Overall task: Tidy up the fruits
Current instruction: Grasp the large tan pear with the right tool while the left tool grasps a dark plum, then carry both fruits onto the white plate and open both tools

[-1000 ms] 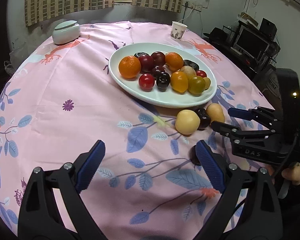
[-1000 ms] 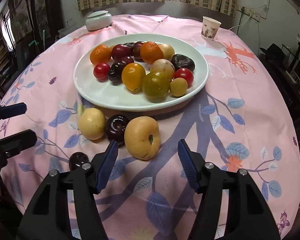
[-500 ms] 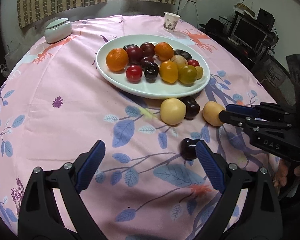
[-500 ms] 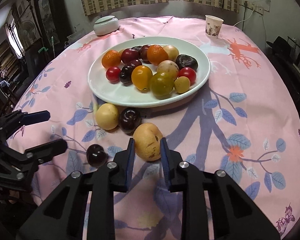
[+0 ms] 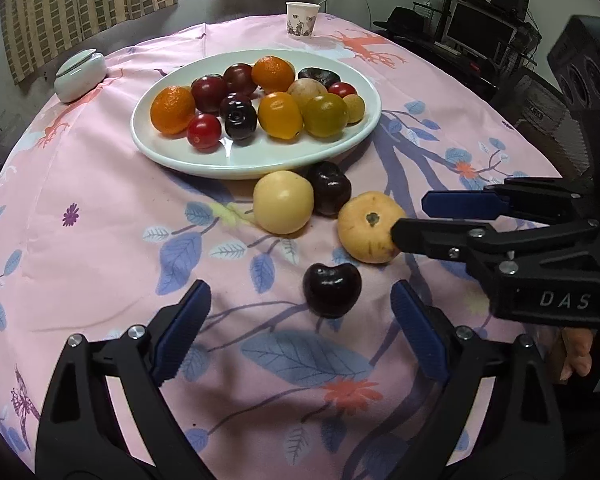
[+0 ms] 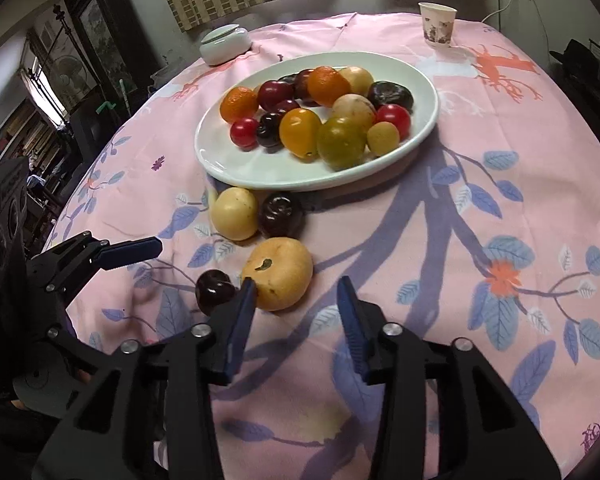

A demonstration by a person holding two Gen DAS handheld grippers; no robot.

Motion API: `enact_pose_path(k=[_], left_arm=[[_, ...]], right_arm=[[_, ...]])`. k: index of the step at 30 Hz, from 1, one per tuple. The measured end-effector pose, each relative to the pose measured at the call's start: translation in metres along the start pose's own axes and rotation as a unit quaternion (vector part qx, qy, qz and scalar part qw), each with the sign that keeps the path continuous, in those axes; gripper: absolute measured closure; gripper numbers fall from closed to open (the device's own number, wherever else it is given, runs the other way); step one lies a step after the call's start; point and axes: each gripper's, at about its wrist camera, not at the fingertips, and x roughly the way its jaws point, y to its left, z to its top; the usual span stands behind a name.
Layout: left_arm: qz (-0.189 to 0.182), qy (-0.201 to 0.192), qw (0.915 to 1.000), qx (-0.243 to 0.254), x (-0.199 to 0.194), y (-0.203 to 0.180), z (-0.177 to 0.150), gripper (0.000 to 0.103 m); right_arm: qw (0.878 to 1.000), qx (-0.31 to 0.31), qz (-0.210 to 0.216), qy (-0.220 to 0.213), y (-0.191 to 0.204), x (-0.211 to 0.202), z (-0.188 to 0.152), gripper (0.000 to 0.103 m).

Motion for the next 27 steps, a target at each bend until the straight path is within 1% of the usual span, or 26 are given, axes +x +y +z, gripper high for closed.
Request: enact_pose_path(k=[1, 2, 3, 4, 5, 6, 8, 10, 12, 15, 16, 17, 18, 19, 21, 22, 23, 24, 25, 27], left_arm=[[0.002, 0.001, 1.0, -0.003, -0.001, 0.002, -0.002, 0.01], [0.004, 0.004, 1.0, -0.005, 0.0, 0.005, -0.003, 0.01], [0.005, 0.007, 0.9999, -0.008, 0.0, 0.007, -0.003, 0.01], [0.005, 0.009, 0.9999, -0.012, 0.001, 0.009, -0.004, 0.01], [0.003, 0.01, 0.9998, -0.016, 0.001, 0.011, -0.004, 0.01], [0.002, 0.009, 0.9998, -0.018, 0.0, 0.012, -0.004, 0.01], [-0.001, 0.004, 0.9998, -0.017, -0.002, 0.013, -0.004, 0.01], [-0.008, 0.002, 0.9999, -0.014, -0.002, 0.011, -0.002, 0.01], [-0.015, 0.003, 0.9999, -0.008, 0.0, 0.007, 0.0, 0.01], [-0.022, 0.002, 0.9998, 0.0, 0.006, -0.003, 0.003, 0.012], [-0.024, 0.004, 0.9997, 0.001, 0.009, -0.005, 0.004, 0.016], [-0.023, 0.009, 0.9997, 0.002, 0.013, -0.007, 0.004, 0.023], [-0.021, 0.015, 0.9997, 0.001, 0.017, -0.009, 0.005, 0.027], [-0.018, 0.021, 0.9996, -0.001, 0.021, -0.009, 0.005, 0.034], [-0.007, 0.018, 0.9998, -0.001, 0.021, -0.011, 0.005, 0.038], [-0.002, 0.018, 0.9998, -0.001, 0.021, -0.011, 0.005, 0.042], [0.003, 0.018, 0.9998, -0.002, 0.021, -0.011, 0.005, 0.054], [0.004, 0.017, 0.9998, -0.005, 0.019, -0.01, 0.005, 0.06], [-0.011, 0.018, 0.9997, -0.01, 0.016, -0.009, 0.005, 0.072], [-0.01, 0.014, 0.9998, -0.012, 0.009, -0.009, 0.004, 0.072]], right_arm=[[1.0, -0.006, 0.009, 0.007, 0.004, 0.007, 0.003, 0.053], [1.0, -0.009, 0.018, 0.017, 0.006, 0.013, 0.005, 0.048], [0.999, -0.007, 0.021, 0.03, 0.007, 0.022, 0.007, 0.049], [0.999, -0.001, 0.017, 0.028, 0.007, 0.026, 0.008, 0.049], [1.0, -0.001, 0.012, 0.02, 0.007, 0.026, 0.009, 0.057], [1.0, -0.002, 0.012, 0.018, 0.008, 0.025, 0.009, 0.057], [1.0, -0.01, 0.004, 0.001, 0.013, 0.014, 0.007, 0.058], [0.999, -0.028, -0.03, -0.012, 0.017, 0.0, 0.003, 0.058], [0.997, -0.033, -0.06, -0.025, 0.016, -0.012, -0.002, 0.058], [0.994, -0.021, -0.105, -0.03, 0.001, -0.025, -0.013, 0.058], [0.993, -0.011, -0.114, -0.028, -0.007, -0.027, -0.018, 0.058], [0.993, -0.002, -0.118, -0.025, -0.013, -0.029, -0.023, 0.058], [0.992, 0.007, -0.121, -0.024, -0.019, -0.031, -0.027, 0.058], [0.992, 0.015, -0.123, -0.025, -0.024, -0.034, -0.031, 0.058], [0.992, 0.025, -0.123, -0.03, -0.03, -0.04, -0.038, 0.058], [0.991, 0.029, -0.122, -0.034, -0.032, -0.043, -0.04, 0.058], [0.991, 0.033, -0.121, -0.038, -0.033, -0.045, -0.042, 0.058], [0.991, 0.035, -0.119, -0.041, -0.033, -0.046, -0.044, 0.058], [0.992, 0.036, -0.116, -0.044, -0.034, -0.048, -0.045, 0.058], [0.992, 0.035, -0.111, -0.047, -0.033, -0.049, -0.046, 0.058]])
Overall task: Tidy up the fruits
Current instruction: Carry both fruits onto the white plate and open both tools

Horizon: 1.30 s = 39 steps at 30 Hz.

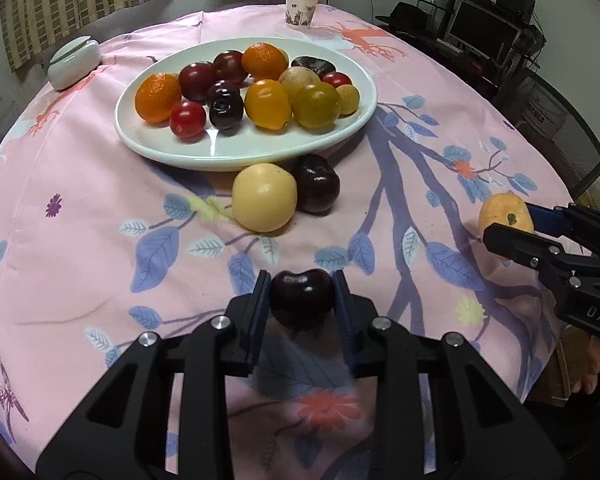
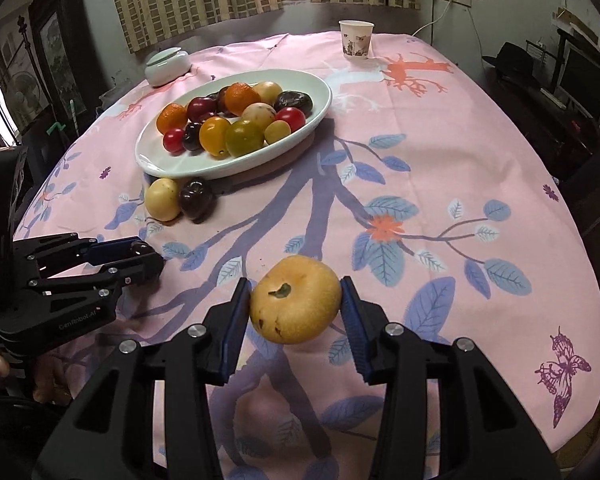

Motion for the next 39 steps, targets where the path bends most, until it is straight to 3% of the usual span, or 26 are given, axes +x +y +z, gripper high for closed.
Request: enact_pose_path(k=[16, 26, 31, 39], left_arm=[[0.013, -0.047, 0.9987, -0.016, -0.032, 0.026, 0.016, 0.072], [0.047, -0.087, 0.9943, -0.041, -0.036, 0.079, 0.075, 0.071], [0.032, -0.069, 0.9951, -0.064, -0.004, 0.1, 0.107, 0.071], [0.023, -0.048, 0.9957, -0.076, 0.023, 0.108, 0.112, 0.071]], right_arm=[[0.999, -0.036, 0.035, -0.002, 0.037, 0.014, 0.029, 0.058], [0.996, -0.065, 0.067, -0.01, 0.07, 0.035, 0.079, 0.058], [0.993, -0.086, 0.072, -0.019, 0.092, 0.06, 0.105, 0.058], [0.994, -0.09, 0.069, -0.008, 0.1, 0.086, 0.117, 0.058]])
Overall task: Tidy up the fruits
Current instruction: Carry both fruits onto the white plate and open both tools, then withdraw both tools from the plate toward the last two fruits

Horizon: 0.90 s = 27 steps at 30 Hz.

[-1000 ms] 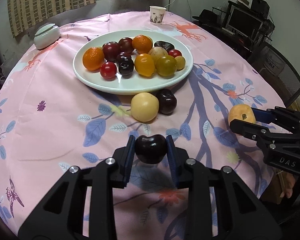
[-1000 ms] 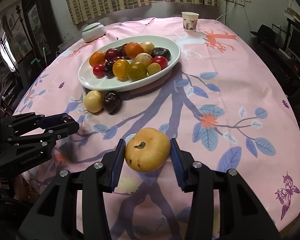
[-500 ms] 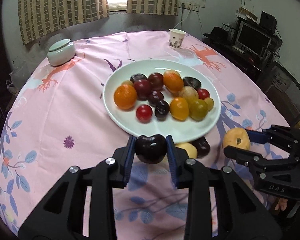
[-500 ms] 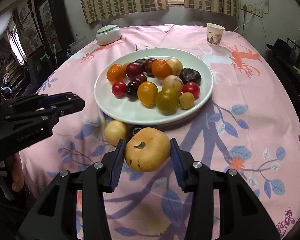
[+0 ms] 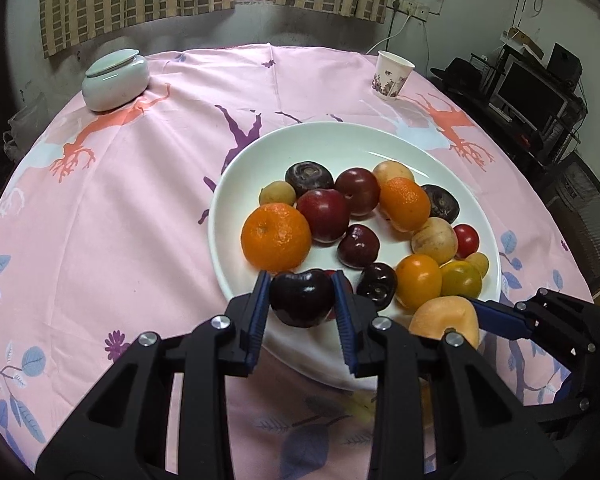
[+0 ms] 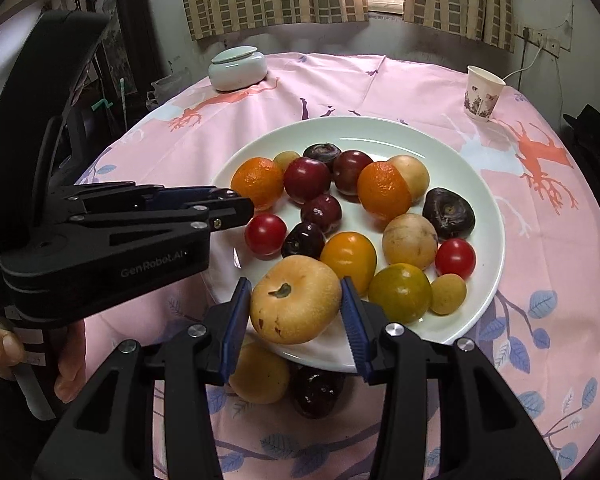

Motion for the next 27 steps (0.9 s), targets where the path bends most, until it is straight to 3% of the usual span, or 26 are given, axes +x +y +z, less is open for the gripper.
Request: enact_pose_path(k=[2, 3, 4, 5, 6, 12, 16, 20, 27], left_arm=[[0.0, -0.002, 1.0, -0.003, 0.0, 0.001, 0.001, 0.071], [0.001, -0.005, 1.0, -0.005, 0.0, 0.002, 0.002, 0.07], [-0.001, -0.008, 0.9999, -0.008, -0.001, 0.003, 0.002, 0.064], [-0.005, -0.014, 0.9998, -0.012, -0.004, 0.004, 0.003, 0.048], [-0.009, -0.024, 0.9996, -0.015, -0.008, 0.005, 0.004, 0.044], [-0.004, -0.063, 0.998, -0.004, -0.038, 0.0, -0.002, 0.043], [0.012, -0.078, 0.9965, 0.029, -0.063, -0.015, -0.029, 0.028], [-0.008, -0.057, 0.9976, 0.039, -0.069, -0.022, -0.064, 0.026], [-0.018, -0.02, 0.9992, 0.03, -0.066, -0.018, -0.095, 0.026]], right_arm=[[1.0, -0.002, -0.007, 0.007, 0.0, 0.004, 0.001, 0.056], [1.0, -0.004, -0.012, 0.009, 0.0, 0.005, 0.002, 0.049], [1.0, -0.008, -0.018, 0.006, 0.001, 0.005, 0.002, 0.044], [1.0, -0.01, -0.023, 0.0, 0.001, 0.002, 0.002, 0.037], [0.999, -0.013, -0.028, -0.009, 0.002, -0.001, 0.002, 0.037], [0.998, -0.009, -0.051, -0.043, -0.004, -0.033, -0.011, 0.036], [0.998, 0.02, -0.041, -0.041, -0.019, -0.057, -0.039, 0.036], [0.998, 0.048, -0.032, -0.015, -0.028, -0.059, -0.064, 0.036], [0.999, 0.041, -0.021, 0.003, -0.02, -0.039, -0.068, 0.036]])
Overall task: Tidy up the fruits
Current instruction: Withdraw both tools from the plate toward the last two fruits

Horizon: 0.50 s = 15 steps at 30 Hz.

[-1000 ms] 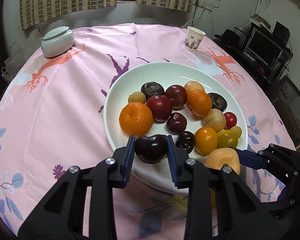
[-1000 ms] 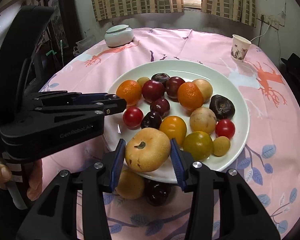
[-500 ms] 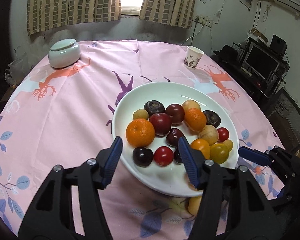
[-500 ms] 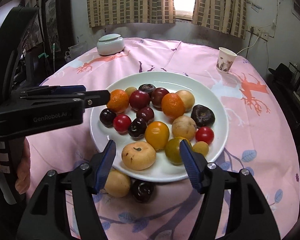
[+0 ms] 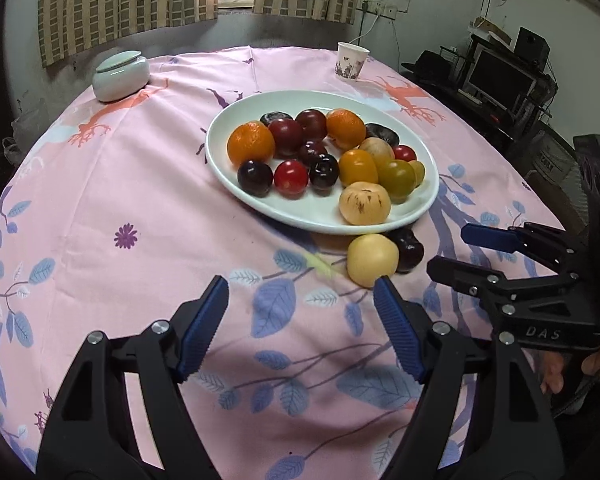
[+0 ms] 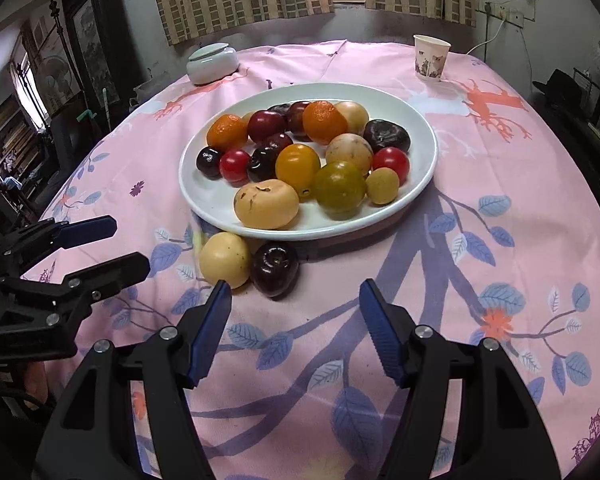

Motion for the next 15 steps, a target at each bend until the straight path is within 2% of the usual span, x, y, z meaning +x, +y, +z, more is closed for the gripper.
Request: enact_pose_path(k=[4, 6, 12, 15], left_arm=[[0.005, -0.002, 1.0, -0.007, -0.006, 0.007, -0.007, 0.024], [0.006, 0.001, 0.9999, -0.013, -0.006, 0.011, -0.009, 0.024], [0.003, 0.002, 0.9997, -0.022, -0.009, 0.016, -0.011, 0.024], [0.003, -0.002, 0.9997, -0.023, -0.013, 0.017, -0.01, 0.024]], right_arm=[[1.0, -0.011, -0.012, 0.012, 0.004, 0.013, 0.002, 0.036], [1.0, -0.014, -0.007, 0.018, 0.006, 0.017, 0.003, 0.042], [0.998, -0.029, 0.041, 0.031, 0.017, 0.027, 0.008, 0.049], [0.998, -0.033, 0.041, 0.036, 0.019, 0.027, 0.01, 0.051]])
